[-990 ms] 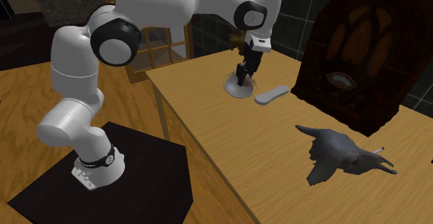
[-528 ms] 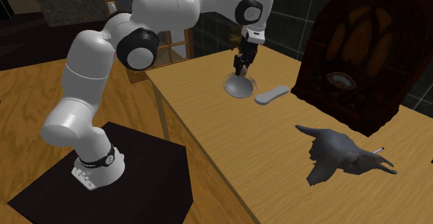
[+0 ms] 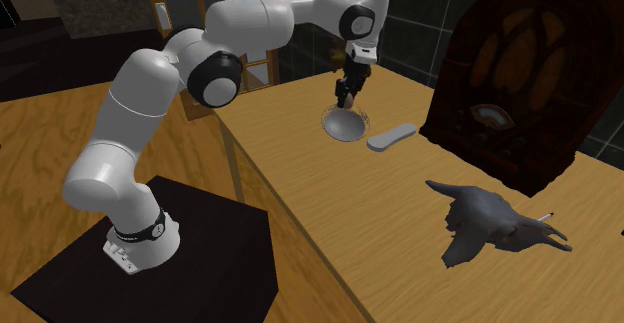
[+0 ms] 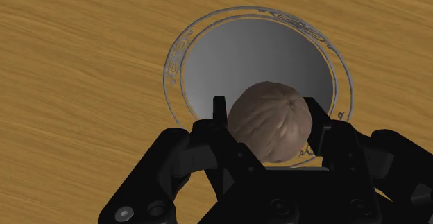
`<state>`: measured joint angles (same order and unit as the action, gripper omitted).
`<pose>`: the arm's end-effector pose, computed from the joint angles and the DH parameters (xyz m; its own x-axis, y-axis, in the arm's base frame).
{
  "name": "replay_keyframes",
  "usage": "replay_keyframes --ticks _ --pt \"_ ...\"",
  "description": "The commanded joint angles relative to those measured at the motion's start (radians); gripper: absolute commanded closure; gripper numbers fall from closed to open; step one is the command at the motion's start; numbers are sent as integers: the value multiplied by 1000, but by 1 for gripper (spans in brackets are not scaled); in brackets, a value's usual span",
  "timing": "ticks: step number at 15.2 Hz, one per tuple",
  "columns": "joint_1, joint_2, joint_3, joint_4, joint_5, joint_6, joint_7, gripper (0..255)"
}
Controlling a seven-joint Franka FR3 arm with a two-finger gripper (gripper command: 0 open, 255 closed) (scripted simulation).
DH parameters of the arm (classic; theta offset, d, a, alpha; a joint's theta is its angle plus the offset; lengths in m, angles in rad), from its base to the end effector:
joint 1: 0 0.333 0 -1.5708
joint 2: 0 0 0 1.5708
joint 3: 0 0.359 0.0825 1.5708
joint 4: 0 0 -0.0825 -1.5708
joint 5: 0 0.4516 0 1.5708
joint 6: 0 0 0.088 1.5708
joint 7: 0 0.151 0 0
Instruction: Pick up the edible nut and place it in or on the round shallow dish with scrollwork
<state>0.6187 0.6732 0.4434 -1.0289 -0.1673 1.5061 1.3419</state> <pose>0.4978 0.6274 0.4494 0.9295 -0.3438 -0.1336 -0.3298 -0.9369 0.1159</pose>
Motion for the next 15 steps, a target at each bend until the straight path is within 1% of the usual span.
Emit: replay_keyframes --ticks 1,7,15 --pt "-7 -8 1 -41 2 32 2 255" --pt "-22 -13 0 -138 2 122 1 255" --pt "-22 -13 0 -138 2 122 1 255"
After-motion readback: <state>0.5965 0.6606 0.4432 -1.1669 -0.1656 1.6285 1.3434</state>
